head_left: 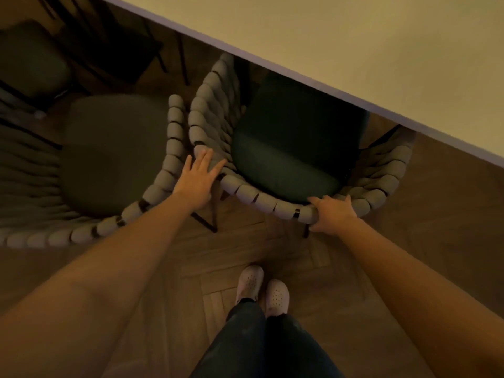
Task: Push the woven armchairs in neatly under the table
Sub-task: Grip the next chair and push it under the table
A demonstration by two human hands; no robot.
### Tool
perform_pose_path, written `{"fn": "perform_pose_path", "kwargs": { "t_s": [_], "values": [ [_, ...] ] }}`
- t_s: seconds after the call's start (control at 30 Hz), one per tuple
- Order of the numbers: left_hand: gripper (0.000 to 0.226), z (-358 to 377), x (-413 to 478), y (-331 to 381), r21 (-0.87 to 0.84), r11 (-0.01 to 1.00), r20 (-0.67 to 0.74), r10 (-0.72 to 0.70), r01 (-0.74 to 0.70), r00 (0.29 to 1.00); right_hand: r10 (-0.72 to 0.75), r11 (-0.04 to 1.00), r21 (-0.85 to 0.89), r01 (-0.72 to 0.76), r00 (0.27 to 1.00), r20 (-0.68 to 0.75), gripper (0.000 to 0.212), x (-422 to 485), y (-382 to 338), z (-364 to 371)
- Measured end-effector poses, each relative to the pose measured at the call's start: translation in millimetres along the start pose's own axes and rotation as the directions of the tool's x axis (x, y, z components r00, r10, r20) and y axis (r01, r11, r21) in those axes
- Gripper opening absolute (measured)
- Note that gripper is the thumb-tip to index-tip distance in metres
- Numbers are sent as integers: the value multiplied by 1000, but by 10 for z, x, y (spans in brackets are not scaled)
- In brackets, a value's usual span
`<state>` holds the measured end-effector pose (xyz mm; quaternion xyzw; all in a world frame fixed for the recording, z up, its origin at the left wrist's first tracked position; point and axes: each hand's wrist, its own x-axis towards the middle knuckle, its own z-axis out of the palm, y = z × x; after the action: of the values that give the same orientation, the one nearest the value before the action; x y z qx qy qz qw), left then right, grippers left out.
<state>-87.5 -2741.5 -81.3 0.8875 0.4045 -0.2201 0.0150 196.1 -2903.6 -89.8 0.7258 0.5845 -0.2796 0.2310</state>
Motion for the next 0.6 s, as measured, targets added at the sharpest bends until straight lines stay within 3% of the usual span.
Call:
{"fn": "perform_pose_path", "kwargs": {
  "t_s": [0.1,0.3,0.47,0.6],
  "values": [
    [90,163,-415,-30,-73,991,-23,-118,116,993,-95,995,24,97,991,-99,93,9,-349,-137],
    [103,632,-1229,-625,-118,941,-31,-323,318,946,-378,920,-17,392,876,-300,92,17,-1502,-457],
    [105,1008,-1800,-1515,-165,886,66,-428,433,901,-572,818,-95,568,781,-250,91,125,-2581,-562],
    [102,1349,-2146,-2374,-210,884,108,-403,417,909,-607,794,-200,573,763,-222,93,283,-3429,-544]
  ]
}}
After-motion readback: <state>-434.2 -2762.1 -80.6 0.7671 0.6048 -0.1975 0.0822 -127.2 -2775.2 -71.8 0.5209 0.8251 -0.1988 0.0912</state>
